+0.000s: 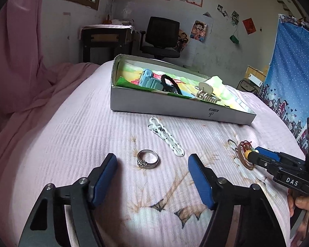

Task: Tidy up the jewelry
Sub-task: 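Grasp the silver ring with the left tool while the right tool grasps the green-charm key ring, then carry the ring and key ring into the box and open both tools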

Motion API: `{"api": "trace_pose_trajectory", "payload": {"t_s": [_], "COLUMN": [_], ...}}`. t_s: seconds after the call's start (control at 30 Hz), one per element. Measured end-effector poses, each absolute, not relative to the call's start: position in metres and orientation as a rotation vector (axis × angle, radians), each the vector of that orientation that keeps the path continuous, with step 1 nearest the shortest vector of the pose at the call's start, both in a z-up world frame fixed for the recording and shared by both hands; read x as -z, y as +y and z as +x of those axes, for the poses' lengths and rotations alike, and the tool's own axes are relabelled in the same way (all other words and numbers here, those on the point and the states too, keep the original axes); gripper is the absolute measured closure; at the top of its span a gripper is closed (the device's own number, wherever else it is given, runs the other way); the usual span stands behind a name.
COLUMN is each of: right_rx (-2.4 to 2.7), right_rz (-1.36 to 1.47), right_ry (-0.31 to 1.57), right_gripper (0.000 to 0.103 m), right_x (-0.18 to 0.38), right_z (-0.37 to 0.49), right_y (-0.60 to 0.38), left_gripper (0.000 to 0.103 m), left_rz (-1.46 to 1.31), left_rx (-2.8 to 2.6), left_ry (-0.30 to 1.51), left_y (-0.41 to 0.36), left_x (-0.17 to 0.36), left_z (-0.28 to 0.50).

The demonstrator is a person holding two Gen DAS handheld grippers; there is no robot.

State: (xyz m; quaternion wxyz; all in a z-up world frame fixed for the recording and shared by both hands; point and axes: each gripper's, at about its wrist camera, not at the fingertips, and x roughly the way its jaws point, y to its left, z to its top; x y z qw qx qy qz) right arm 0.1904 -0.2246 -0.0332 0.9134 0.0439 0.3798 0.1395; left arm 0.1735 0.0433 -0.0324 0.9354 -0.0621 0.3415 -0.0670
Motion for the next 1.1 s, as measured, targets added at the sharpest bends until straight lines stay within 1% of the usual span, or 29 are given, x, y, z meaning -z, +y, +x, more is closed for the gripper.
{"api": "trace_pose_trajectory", "payload": {"t_s": [0.03,0.07,0.13,0.27,0.3,0.33,0.4,0.47,1.1], "right_rx": [-0.285,-0.282,-0.276,-0.265,-0.26,-0.259,-0.258,-0.258,-0.283], "right_rz": [0.091,0.091,0.09,0.091,0.092,0.093,0.096,0.093,0.062], "right_ry": [0.785,0.789,0.8,0.805,0.804,0.804,0.804,0.798,0.668], "right_gripper": [0.064,0.064,0.069,0.071,0.075,0.079,0.08,0.082,0.082], "right_x": [0.034,0.035,0.038,0.04,0.041,0.041,0.042,0.041,0.022], "right_z": [0.191,0.192,0.193,0.195,0.195,0.195,0.194,0.194,0.177], "right_y": [-0.225,-0.224,-0.223,-0.224,-0.224,-0.225,-0.225,-0.224,-0.221], "left_gripper": [0.037,0.04,0.047,0.061,0.066,0.068,0.077,0.083,0.083], "left_rz": [-0.128,-0.129,-0.132,-0.153,-0.158,-0.165,-0.171,-0.174,-0.125], "left_rx": [0.137,0.138,0.138,0.139,0.14,0.139,0.139,0.139,0.212], "left_ry": [0.699,0.7,0.698,0.699,0.699,0.697,0.692,0.687,0.543], "left_y": [0.043,0.043,0.043,0.045,0.046,0.047,0.047,0.048,0.036], "left_x": [0.033,0.033,0.034,0.036,0.036,0.037,0.037,0.037,0.016], "left_z": [0.174,0.175,0.176,0.179,0.178,0.178,0.176,0.174,0.143]}}
